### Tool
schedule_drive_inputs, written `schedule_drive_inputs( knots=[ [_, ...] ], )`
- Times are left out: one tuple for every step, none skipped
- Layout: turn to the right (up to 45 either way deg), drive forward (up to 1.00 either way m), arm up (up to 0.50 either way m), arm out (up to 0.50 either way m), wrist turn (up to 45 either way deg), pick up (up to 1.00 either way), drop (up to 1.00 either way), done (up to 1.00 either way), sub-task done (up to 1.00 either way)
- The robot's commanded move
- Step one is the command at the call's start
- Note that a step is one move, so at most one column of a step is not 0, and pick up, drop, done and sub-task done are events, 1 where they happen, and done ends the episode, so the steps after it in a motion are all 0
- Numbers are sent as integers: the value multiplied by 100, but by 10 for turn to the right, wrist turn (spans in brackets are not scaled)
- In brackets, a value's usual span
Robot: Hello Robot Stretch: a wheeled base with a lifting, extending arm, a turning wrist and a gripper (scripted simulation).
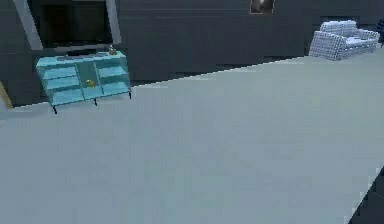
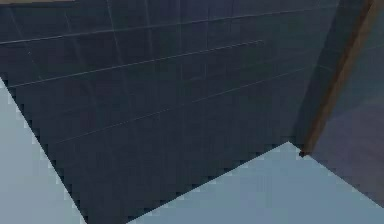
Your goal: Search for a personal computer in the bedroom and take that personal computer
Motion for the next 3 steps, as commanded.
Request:
schedule_drive_inputs(
  knots=[
    [0, 35, 0, 0, 0, 0, 0, 0, 0],
    [150, 0, 0, 0, 0, 0, 0, 0, 0],
    [0, 70, 0, 0, 0, 0, 0, 0, 0]
  ],
)
